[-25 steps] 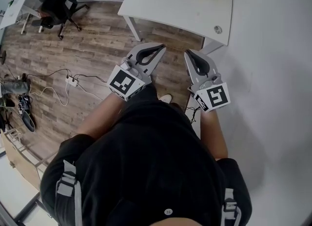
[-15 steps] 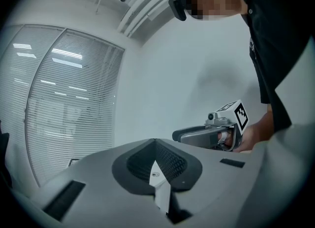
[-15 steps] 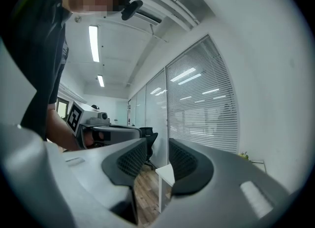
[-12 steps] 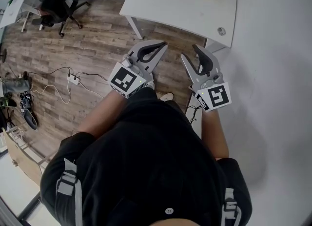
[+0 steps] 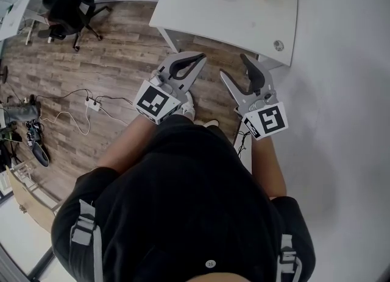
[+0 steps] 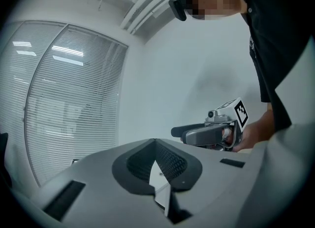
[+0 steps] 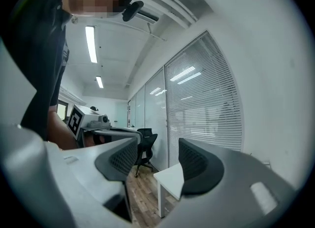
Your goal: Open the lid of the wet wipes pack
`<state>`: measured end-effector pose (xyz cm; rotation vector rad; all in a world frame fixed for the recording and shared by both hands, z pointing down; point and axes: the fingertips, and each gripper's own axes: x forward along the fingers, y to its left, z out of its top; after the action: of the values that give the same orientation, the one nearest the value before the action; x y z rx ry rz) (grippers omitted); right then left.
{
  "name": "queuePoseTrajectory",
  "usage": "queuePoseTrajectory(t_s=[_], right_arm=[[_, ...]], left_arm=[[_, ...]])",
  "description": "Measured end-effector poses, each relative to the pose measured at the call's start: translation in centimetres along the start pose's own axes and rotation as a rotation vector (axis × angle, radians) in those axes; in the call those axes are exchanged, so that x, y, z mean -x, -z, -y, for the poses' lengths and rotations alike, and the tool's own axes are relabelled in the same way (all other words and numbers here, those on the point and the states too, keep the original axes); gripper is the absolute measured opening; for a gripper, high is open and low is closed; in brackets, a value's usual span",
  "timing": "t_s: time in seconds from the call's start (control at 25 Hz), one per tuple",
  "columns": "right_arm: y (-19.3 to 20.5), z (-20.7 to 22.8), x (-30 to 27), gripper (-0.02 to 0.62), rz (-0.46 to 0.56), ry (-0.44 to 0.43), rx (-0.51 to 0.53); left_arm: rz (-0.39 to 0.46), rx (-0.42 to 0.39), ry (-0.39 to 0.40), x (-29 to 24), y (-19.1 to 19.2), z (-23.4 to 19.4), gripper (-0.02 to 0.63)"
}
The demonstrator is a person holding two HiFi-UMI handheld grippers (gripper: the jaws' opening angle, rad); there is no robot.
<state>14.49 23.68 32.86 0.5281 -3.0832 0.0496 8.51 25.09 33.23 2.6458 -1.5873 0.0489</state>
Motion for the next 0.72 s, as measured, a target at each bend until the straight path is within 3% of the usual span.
queuePoseTrajectory(t_s=[0.72], right_arm=[[1.5, 2.7, -11.8, 0.291, -0.083, 0.038, 0.022]], left_arm=[[0.028, 0.030, 0.035, -0.5, 0.9, -12.3, 0.006]])
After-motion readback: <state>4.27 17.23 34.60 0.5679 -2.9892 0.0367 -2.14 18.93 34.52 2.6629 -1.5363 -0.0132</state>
